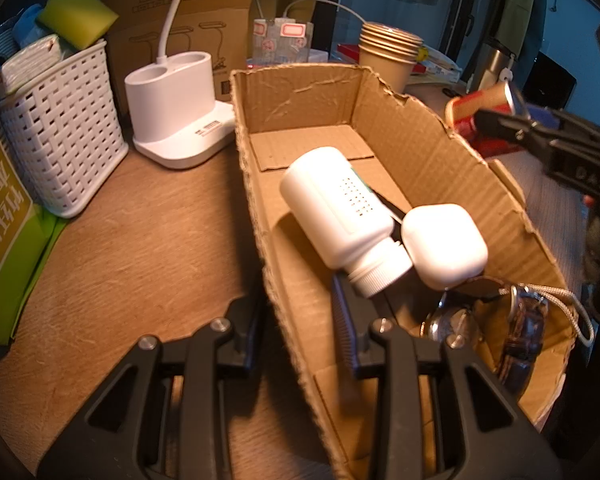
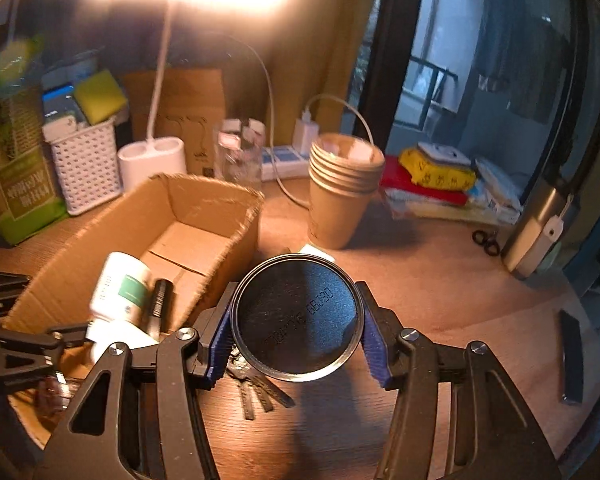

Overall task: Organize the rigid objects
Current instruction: 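Carry the tin can over the cardboard box and open the right gripper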

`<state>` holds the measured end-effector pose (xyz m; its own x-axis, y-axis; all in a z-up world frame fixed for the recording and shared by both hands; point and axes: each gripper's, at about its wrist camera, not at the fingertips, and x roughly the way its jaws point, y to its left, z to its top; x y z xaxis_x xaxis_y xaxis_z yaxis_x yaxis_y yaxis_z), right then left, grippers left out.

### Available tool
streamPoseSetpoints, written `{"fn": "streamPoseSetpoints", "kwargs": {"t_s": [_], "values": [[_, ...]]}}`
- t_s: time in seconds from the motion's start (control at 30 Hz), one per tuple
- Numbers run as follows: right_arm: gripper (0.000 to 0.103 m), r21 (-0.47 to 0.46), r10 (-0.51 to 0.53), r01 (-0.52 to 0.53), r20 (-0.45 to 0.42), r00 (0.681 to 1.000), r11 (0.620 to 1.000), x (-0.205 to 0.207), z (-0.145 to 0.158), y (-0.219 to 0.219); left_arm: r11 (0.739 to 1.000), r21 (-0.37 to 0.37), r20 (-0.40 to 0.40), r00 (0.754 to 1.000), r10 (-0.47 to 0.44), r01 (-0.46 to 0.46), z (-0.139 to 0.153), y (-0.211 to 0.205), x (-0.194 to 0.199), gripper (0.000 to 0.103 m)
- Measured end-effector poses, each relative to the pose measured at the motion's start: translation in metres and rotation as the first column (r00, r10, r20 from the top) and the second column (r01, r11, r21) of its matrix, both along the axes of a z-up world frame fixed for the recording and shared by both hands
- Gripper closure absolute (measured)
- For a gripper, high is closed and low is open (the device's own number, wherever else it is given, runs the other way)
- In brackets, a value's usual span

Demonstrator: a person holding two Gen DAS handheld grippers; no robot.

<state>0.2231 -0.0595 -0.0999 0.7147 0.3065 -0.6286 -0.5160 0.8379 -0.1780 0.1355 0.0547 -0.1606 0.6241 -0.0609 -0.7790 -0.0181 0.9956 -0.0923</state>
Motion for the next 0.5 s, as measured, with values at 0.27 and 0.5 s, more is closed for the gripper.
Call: {"fn": "streamPoseSetpoints", "kwargs": {"t_s": [0.27, 0.5], "values": [[0.045, 0.017, 0.042, -0.043, 0.061, 0.997, 0.999, -0.023, 0.023, 0.014, 1.000, 0.000, 0.000, 1.000, 0.000, 0.000, 0.000, 0.000, 0.000, 0.070], [0.045, 0.019, 0.093, -0.095, 0.077, 0.993, 0.995, -0.032, 0.026, 0.033, 1.000, 0.000, 0.000, 1.000, 0.000, 0.000, 0.000, 0.000, 0.000, 0.070]]}}
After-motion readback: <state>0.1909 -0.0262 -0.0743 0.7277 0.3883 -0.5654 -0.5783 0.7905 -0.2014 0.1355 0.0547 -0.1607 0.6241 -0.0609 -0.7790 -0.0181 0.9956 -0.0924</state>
